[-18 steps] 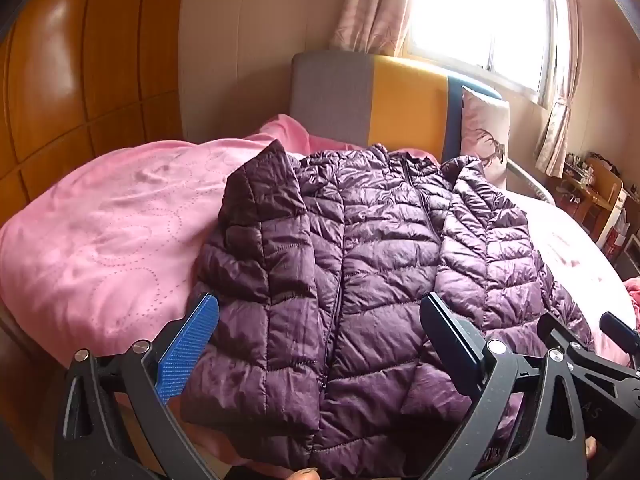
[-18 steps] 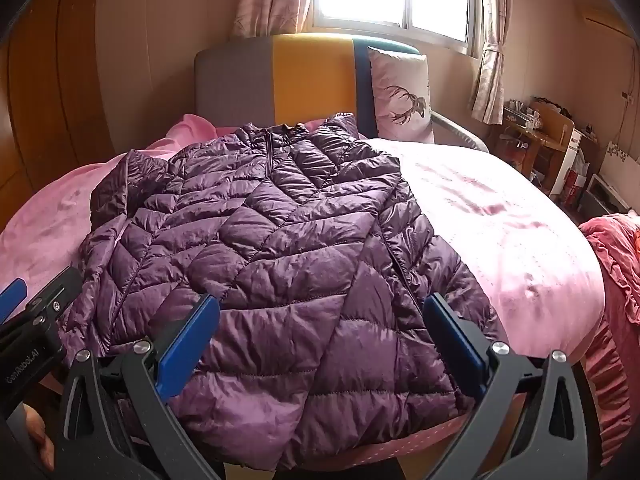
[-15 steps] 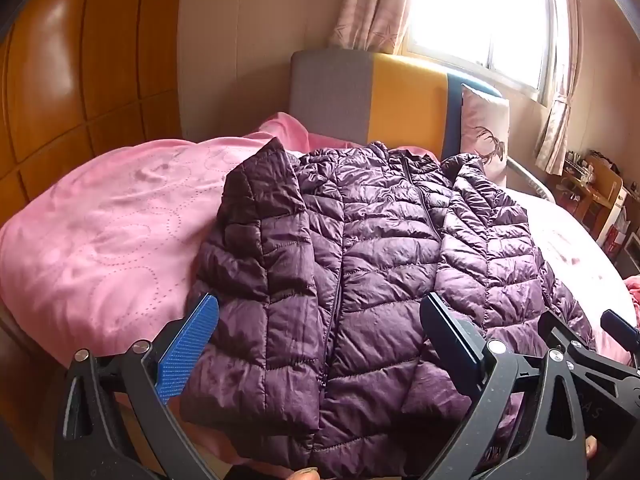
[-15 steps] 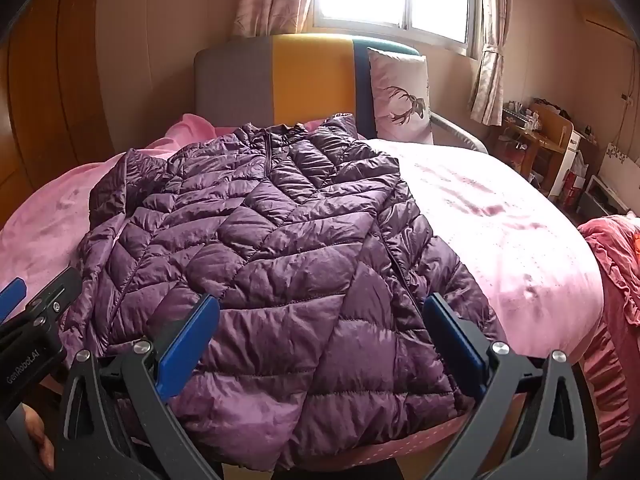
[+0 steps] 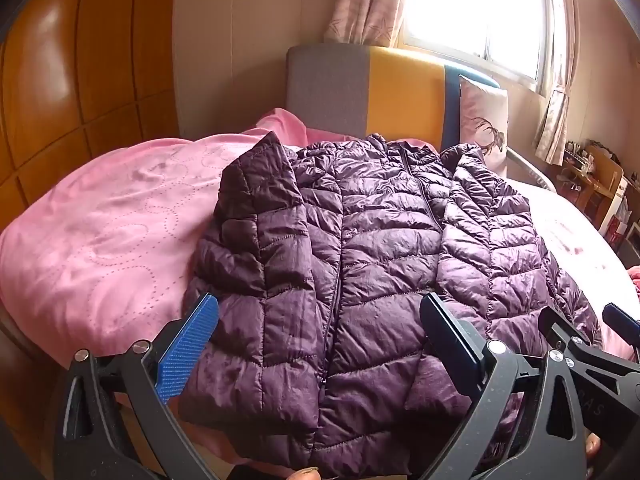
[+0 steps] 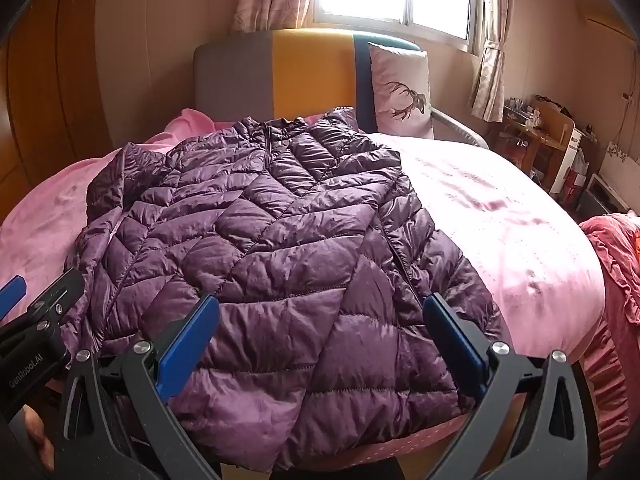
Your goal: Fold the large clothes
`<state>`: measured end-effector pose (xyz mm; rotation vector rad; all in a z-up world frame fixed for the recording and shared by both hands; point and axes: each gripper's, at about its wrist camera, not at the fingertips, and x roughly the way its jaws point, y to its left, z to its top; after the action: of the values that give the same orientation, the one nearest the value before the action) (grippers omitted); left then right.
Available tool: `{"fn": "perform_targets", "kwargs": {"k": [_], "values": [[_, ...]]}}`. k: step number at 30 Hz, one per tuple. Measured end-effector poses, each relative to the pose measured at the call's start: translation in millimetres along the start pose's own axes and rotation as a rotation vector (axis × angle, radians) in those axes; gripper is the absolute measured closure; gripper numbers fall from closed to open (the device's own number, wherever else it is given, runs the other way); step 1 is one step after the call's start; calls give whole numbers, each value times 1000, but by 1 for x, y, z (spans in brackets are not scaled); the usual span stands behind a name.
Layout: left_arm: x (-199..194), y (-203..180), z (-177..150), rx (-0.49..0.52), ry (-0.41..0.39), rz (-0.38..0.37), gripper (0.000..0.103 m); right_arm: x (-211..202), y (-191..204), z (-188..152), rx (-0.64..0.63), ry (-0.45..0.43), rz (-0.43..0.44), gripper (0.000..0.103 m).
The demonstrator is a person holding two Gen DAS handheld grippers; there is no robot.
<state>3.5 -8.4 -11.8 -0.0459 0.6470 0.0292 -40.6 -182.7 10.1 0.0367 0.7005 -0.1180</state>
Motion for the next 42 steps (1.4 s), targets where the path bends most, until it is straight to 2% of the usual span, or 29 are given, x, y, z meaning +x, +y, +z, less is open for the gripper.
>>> {"fn": "perform_targets", "kwargs": {"k": [8,15,42], "values": [[1,2,0,0,5,3,4,1,0,0,0,-1,0,2],[-5,2,1,8,-20,13,4,-11,-3,3,25,-61,5,2],[-2,5,2,15,-2,20,4,-14,1,2,12,-54,35,2]]}}
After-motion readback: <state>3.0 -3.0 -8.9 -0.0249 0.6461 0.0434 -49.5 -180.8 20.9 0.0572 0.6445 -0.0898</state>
